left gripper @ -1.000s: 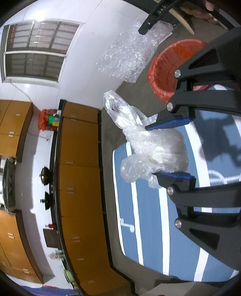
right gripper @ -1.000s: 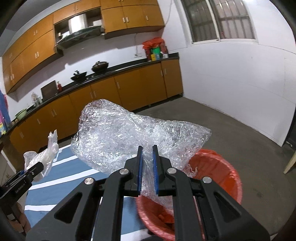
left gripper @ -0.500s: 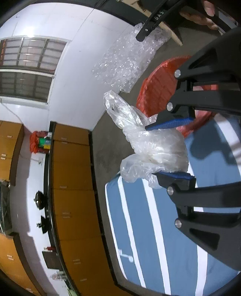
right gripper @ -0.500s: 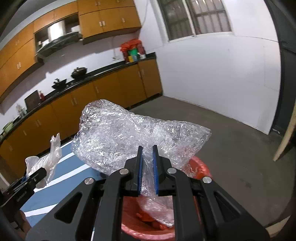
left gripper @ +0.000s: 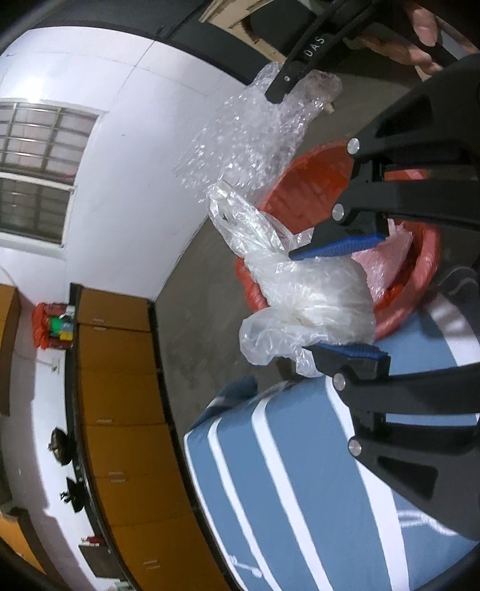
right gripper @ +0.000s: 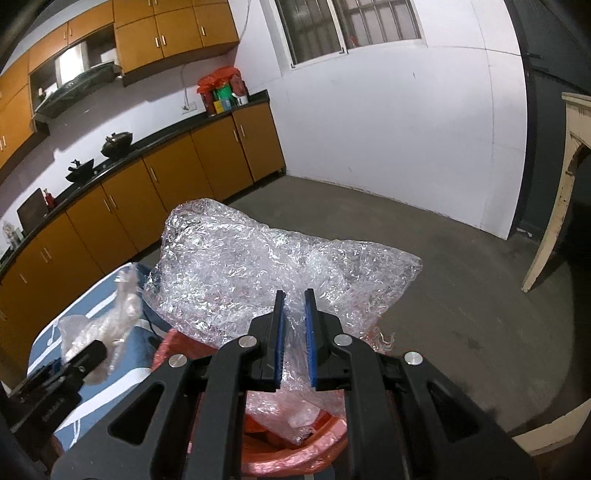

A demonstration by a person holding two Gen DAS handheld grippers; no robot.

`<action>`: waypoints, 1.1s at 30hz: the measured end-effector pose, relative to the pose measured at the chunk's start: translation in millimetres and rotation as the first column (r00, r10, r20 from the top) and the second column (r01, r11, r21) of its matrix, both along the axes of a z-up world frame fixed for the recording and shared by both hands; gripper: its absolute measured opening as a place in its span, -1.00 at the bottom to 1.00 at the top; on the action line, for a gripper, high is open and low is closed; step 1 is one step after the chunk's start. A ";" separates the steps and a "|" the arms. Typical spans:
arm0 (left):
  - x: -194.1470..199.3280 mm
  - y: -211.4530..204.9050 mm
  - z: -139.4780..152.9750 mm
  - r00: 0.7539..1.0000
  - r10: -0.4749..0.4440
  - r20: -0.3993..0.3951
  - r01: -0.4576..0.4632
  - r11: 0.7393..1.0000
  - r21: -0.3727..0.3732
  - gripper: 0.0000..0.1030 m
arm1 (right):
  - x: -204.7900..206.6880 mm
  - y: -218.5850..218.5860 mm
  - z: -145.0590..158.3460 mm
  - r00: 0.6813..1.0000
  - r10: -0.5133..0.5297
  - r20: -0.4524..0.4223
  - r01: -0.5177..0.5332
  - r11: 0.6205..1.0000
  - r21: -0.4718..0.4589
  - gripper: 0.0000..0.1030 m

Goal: Collect trash
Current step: 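Lower both held items into the basket and open both grippers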

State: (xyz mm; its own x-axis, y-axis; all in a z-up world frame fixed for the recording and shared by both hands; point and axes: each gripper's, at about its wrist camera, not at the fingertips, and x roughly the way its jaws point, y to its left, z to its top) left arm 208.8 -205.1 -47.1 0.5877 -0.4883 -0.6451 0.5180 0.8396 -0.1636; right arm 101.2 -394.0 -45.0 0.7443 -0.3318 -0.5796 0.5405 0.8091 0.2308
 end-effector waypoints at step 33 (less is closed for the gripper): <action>-23.3 44.8 1.1 0.991 0.076 0.113 -0.082 0.995 0.051 0.78 | -15.7 39.2 9.7 0.995 0.096 0.016 -0.094 0.991 -0.100 0.89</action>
